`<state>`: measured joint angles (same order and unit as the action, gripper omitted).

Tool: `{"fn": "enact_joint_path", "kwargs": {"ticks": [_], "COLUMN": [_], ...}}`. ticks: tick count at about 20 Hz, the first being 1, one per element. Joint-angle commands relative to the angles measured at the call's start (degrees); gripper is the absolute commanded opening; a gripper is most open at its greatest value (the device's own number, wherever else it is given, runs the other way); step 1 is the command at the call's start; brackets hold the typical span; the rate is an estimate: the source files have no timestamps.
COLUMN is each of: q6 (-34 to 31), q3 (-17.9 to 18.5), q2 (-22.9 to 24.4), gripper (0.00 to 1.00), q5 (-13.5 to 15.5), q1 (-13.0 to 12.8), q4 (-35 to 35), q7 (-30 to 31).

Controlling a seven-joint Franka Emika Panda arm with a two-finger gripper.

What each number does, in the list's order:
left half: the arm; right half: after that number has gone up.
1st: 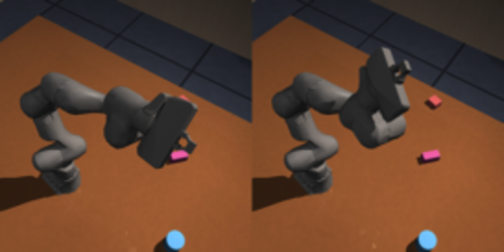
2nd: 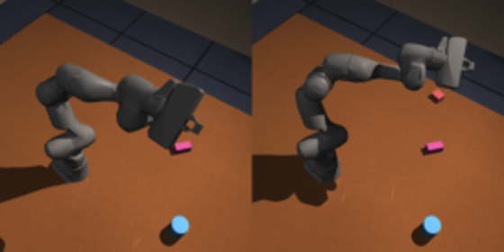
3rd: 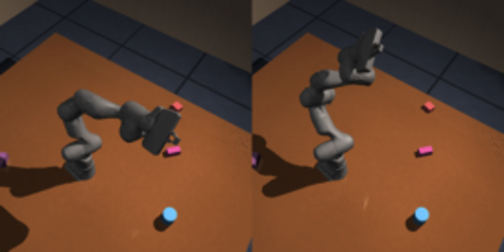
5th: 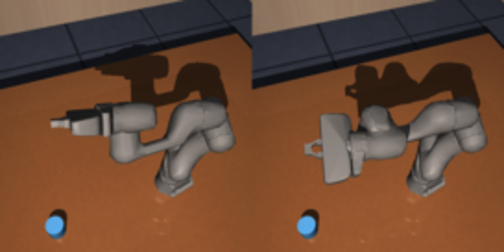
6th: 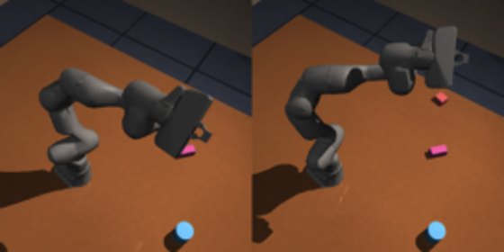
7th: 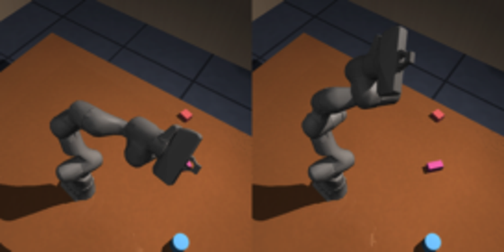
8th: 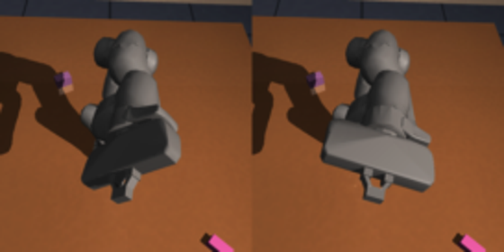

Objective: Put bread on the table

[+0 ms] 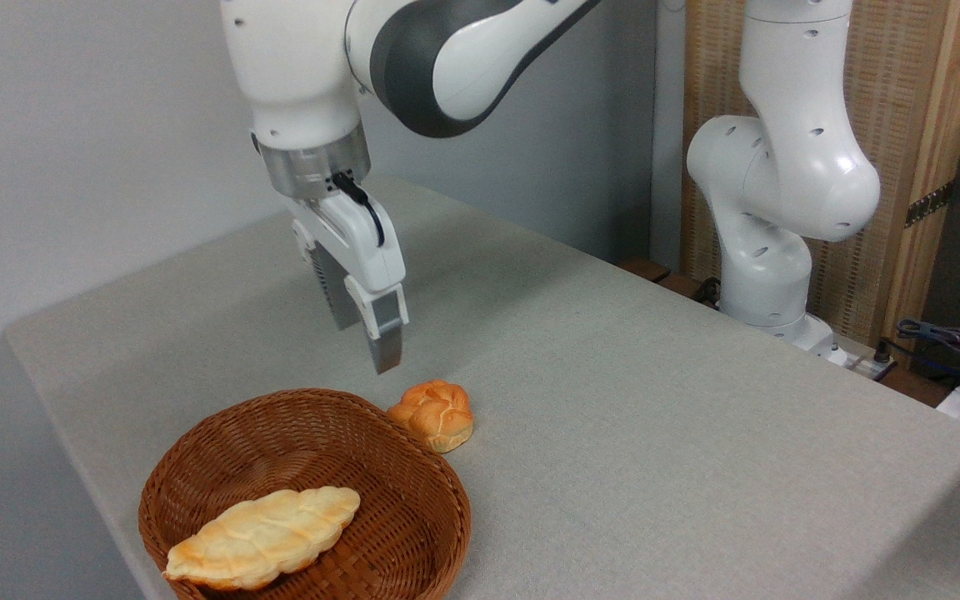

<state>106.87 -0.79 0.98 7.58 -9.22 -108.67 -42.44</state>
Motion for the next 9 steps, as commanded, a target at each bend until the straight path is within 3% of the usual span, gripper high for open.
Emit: {"fn": "enact_joint_path", "kwargs": {"ticks": [1, 5, 9], "q6": [2.6, 3.6, 3.6], "q3": [1.0, 1.9, 1.4], "q2": [0.9, 0.9, 0.7], "gripper": [1.0, 1.0, 1.0], "q5": [-0.8, -2.7, -6.9], "q1": [0.3, 0.3, 0.2], "q4": [2.0, 3.9, 3.9], "q7": [1.4, 5.3, 9.3]}}
